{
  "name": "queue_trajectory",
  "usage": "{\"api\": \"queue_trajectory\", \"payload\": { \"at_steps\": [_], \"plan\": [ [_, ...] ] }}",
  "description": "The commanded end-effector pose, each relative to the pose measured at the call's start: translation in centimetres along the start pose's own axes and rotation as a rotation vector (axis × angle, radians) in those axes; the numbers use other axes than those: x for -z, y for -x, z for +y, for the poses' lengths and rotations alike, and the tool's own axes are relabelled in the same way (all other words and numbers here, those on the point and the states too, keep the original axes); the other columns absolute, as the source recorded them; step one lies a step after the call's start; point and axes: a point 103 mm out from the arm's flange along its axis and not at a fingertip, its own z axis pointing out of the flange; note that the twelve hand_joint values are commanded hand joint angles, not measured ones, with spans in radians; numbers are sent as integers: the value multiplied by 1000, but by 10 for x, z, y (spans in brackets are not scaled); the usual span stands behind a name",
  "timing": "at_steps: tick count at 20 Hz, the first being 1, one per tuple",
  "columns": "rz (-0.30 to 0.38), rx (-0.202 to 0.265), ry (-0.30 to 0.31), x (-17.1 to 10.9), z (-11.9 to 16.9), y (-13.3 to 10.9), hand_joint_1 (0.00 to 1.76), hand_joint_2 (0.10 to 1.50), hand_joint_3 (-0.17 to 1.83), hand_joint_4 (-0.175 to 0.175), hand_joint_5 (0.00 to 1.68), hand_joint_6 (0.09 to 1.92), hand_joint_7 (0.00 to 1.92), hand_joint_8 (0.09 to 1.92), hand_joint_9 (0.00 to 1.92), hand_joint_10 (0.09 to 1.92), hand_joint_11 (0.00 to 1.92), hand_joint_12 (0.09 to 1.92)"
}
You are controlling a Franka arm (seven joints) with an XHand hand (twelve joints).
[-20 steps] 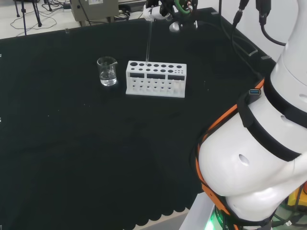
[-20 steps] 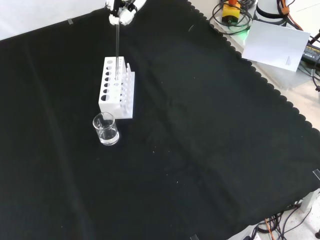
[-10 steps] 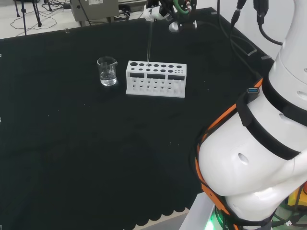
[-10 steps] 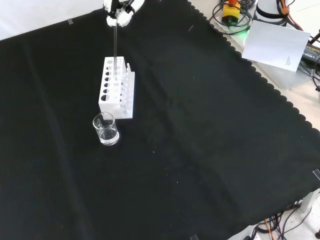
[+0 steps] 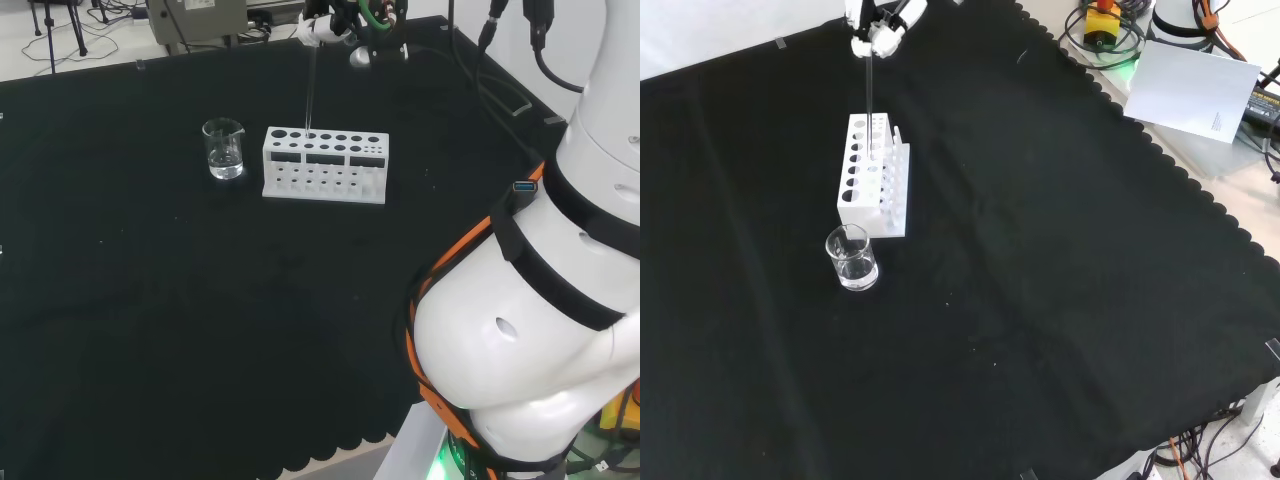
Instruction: Put the glass rod back on the white test tube rack.
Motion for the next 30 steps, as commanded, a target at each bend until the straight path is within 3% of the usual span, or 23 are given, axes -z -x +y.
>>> {"api": "queue_trajectory", "payload": {
  "at_steps": [1,13,30],
  "plan": [
    [-5,10,-19,-8,-1,-1,1304,1100,-150,-175,1340,87,1174,1020,1819,693,1543,1003],
    [15,-9,-21,-17,-2,0,1304,1101,-152,-175,1341,87,1174,1020,1819,693,1543,1003],
    [16,29,-119,-66,13,-3,1304,1103,-155,-175,1342,87,1174,1021,1819,693,1543,1001]
  ]
}}
